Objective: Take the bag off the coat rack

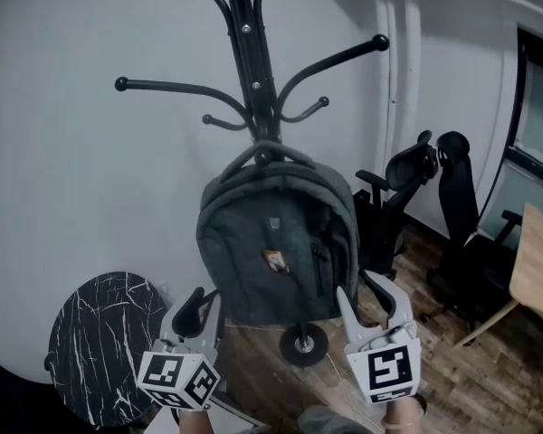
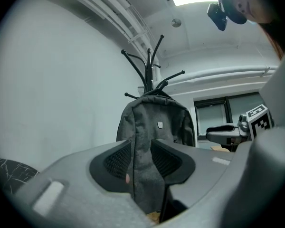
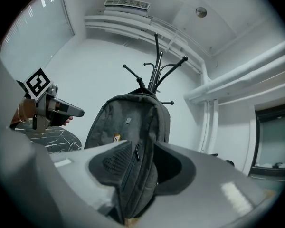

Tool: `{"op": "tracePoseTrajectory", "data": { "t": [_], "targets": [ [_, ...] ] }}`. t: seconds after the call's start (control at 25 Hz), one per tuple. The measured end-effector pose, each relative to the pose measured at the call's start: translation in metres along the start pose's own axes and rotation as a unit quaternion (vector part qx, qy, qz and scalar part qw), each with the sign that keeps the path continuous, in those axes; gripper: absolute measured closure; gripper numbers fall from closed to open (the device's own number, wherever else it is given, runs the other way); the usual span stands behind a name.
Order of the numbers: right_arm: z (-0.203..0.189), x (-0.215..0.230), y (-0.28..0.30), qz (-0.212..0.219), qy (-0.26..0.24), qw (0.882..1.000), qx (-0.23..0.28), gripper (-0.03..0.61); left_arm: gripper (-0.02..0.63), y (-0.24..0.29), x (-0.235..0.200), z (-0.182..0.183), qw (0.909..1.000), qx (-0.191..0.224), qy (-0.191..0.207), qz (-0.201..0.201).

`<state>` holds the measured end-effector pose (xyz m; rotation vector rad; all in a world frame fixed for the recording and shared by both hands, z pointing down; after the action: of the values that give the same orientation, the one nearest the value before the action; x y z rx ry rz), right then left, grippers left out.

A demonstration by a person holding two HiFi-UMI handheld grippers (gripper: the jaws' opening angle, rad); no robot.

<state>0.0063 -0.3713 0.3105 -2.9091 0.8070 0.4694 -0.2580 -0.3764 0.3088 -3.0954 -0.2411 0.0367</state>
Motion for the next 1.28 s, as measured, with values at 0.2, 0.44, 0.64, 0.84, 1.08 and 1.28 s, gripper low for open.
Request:
{"op": "tracePoseTrajectory", "data": {
  "t": [0.2, 0.44, 0.64, 0.84, 1.08, 1.28],
  "targets": [
    [-0.005, 0.015, 0.013, -0.004, 0.003, 1.000, 0.001, 0.414, 0.463, 0.019, -0.008, -0.002, 0.9999, -0.005, -0.002, 0.011],
    [-0.009, 0.030, 0.029, -0.004, 0.007, 1.000, 0.004, 0.402, 0.439, 0.039, -0.013, -0.005, 0.9997, -0.013, -0.001, 0.019],
    [-0.014, 0.040, 0.042, 0.001, 0.017, 1.000, 0.009, 0.387, 0.417, 0.054, -0.019, -0.008, 0.9995, -0.019, -0.005, 0.026],
    [-0.018, 0.047, 0.055, 0.007, 0.027, 0.999, 0.015, 0.364, 0.396, 0.067, -0.023, -0.012, 0.9992, -0.026, -0.006, 0.030],
    [-0.025, 0.055, 0.067, 0.012, 0.041, 0.999, 0.015, 0.345, 0.380, 0.080, -0.025, -0.019, 0.9989, -0.034, -0.007, 0.033],
    [-0.029, 0.059, 0.075, 0.015, 0.050, 0.998, 0.021, 0.339, 0.380, 0.092, -0.024, -0.022, 0.9990, -0.034, -0.008, 0.029]
  ]
}}
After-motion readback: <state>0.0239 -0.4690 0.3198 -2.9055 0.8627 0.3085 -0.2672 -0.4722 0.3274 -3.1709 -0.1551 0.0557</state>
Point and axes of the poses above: the fingertips, and each gripper's own axes: y forward along the fingers, x to its right, z out of its top, the point moved 5 cm from there along -y, backward along the fingers, and after that the axes turned 11 degrees about z, right-handed, at the moved point
